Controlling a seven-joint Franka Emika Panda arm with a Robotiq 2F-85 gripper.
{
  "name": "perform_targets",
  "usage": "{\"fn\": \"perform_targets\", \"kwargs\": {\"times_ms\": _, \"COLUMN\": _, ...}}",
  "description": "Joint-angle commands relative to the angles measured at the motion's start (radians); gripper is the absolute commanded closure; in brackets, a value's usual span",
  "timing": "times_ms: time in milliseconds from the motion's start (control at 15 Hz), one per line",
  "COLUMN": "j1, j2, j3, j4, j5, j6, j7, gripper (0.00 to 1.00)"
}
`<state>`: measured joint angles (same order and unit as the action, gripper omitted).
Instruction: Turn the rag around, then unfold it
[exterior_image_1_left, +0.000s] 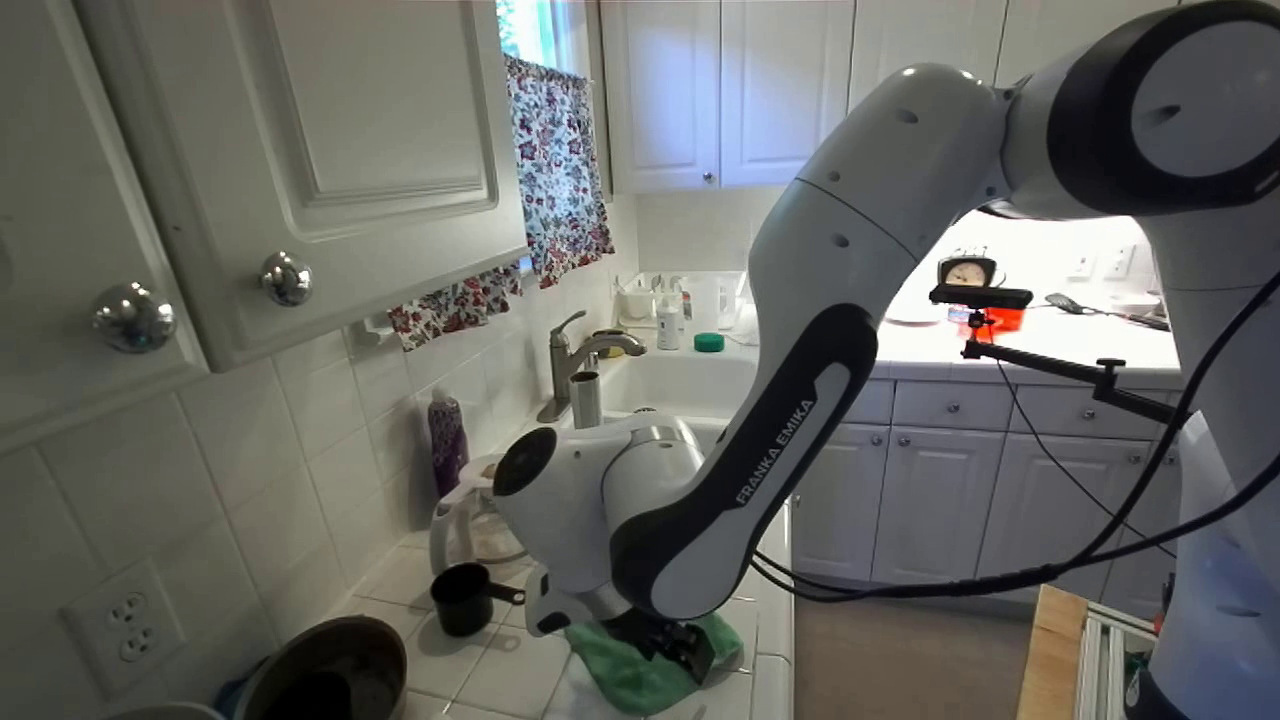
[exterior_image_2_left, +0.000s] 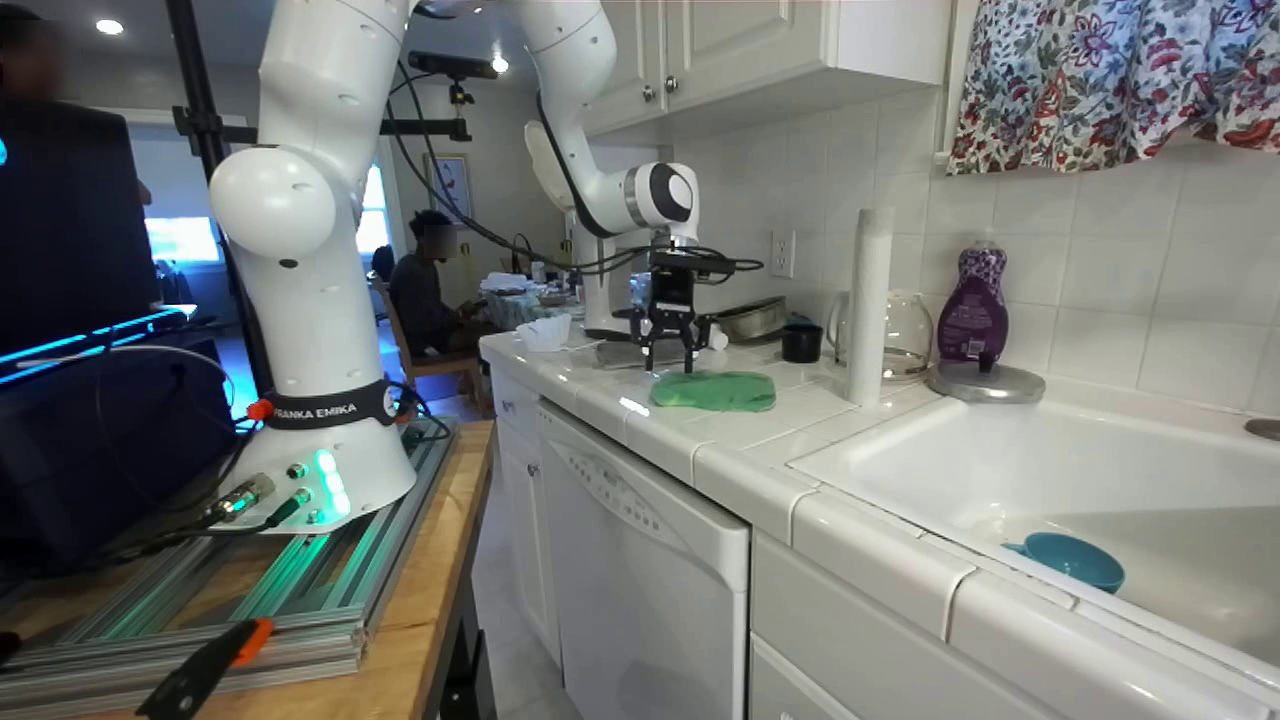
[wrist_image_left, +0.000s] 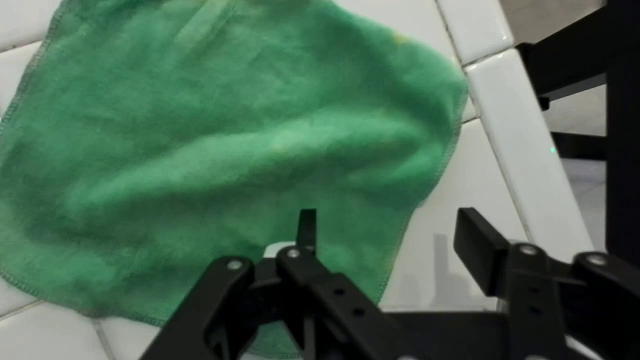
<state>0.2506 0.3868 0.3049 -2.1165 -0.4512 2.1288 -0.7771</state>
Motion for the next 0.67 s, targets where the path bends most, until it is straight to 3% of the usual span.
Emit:
{"fn": "perform_targets", "kwargs": {"times_ms": 0, "j1": -0.013, "j2": -0.085, "j3": -0.006, "j4": -0.117, "j5": 0.008, "j6": 0.151, "j7": 0.036, "gripper": 0.60}}
{"fn": "perform_targets", "kwargs": {"times_ms": 333, "j1": -0.008, "j2": -0.135, "j3": -0.016, "j4": -0.187, "j5": -0.012, "j6": 0.248, "j7": 0.064, "gripper": 0.94}}
{"fn": "perform_targets", "kwargs": {"times_ms": 600, "j1": -0.014, "j2": -0.135, "j3": -0.031, "j4": -0.211, "j5": -0.025, "j6": 0.306, "j7": 0.063, "gripper": 1.00}}
